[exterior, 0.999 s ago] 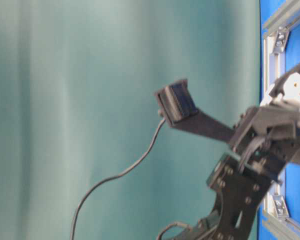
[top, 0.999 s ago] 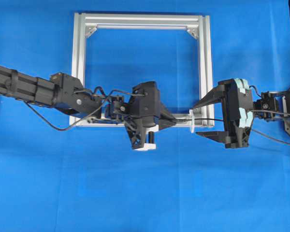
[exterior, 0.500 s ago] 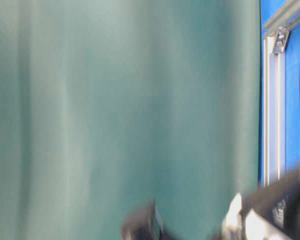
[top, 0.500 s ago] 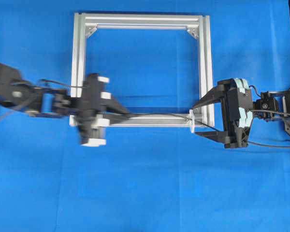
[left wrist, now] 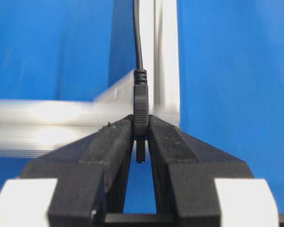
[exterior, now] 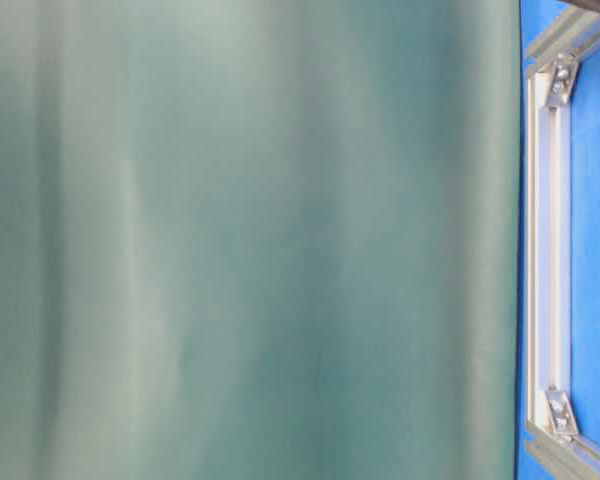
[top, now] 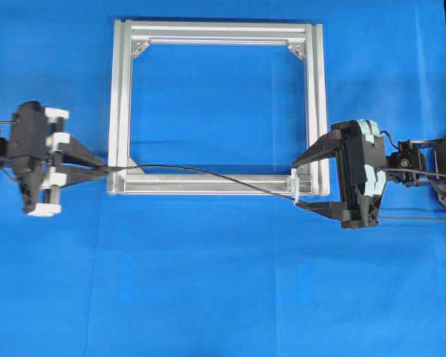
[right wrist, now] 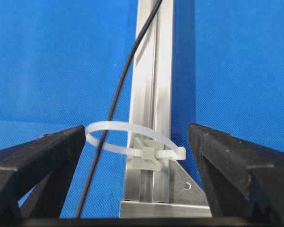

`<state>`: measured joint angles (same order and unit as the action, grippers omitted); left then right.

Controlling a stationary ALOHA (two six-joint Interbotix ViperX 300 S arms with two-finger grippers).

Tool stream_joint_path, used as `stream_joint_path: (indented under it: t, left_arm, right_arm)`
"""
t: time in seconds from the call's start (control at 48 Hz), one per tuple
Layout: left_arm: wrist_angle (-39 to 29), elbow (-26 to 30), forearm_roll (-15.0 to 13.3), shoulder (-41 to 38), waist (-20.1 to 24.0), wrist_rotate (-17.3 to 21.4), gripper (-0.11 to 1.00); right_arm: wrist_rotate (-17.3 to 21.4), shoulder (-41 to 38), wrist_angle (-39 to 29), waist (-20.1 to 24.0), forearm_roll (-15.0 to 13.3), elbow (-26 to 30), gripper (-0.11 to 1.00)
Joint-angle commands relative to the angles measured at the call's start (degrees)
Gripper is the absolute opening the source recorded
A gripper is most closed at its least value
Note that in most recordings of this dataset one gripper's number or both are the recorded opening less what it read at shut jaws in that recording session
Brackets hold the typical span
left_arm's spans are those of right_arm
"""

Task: Insert the wire through the string loop located on the right side.
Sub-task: 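Pull the plug leftward with the left gripper, drawing cable through loop, then open the left gripper and release the cable at the left side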

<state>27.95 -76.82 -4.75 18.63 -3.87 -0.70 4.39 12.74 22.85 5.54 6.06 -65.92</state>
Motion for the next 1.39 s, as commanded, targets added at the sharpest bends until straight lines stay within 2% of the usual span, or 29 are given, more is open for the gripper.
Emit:
stream_joint_path:
  t: [0.0,0.125,0.479,0.645,0.687,0.874,0.937,0.979,1.083,1.228,1.374]
  left_arm:
    - [-1.85,-1.23,0.18,2.55,-0.09,0.26,0.08]
    - [-4.13,-1.41,0.18,3.69,-0.09,0.97,0.08]
    - [-8.44,2.20,0.18,-1.93,0.26,2.37,0.08]
    - [-9.67,2.64,0.18,-2.20,0.26,2.29,0.09]
    - [-9.67,2.64,0.09,-2.11,0.44,2.02,0.14]
    - [-9.67,2.46,0.18,-1.93,0.97,1.76,0.71]
    - [-9.67,2.46,0.18,-1.93,0.97,1.76,0.85]
    - [-9.76,2.46,0.18,-1.85,0.97,1.76,0.86]
    - [-9.76,2.37,0.18,-1.58,0.97,1.67,0.77]
    - [-10.02,2.37,0.18,0.35,0.97,1.23,0.78]
    - [-11.43,3.43,0.18,4.83,0.97,1.23,0.78]
  right_arm:
    - [0.09,0.35,-0.18,0.00,0.18,1.32,0.95]
    - [0.09,0.26,-1.05,-0.09,0.18,1.67,0.95]
    - [0.18,0.26,-1.23,0.00,0.53,2.29,0.95]
    - [0.18,0.26,-1.23,0.00,0.53,2.46,0.95]
    - [0.18,0.26,-1.23,0.00,0.53,2.46,0.95]
    - [0.18,0.26,-1.41,0.00,0.53,2.46,0.95]
    - [0.18,0.35,-1.67,0.00,0.53,2.46,0.95]
    - [0.18,0.26,-1.85,0.00,0.53,2.46,0.95]
    - [0.18,0.26,-2.02,0.00,0.53,2.55,0.95]
    - [0.18,0.79,-2.46,0.00,0.53,2.90,0.95]
    - [0.00,3.78,-6.94,-0.09,0.44,4.13,0.95]
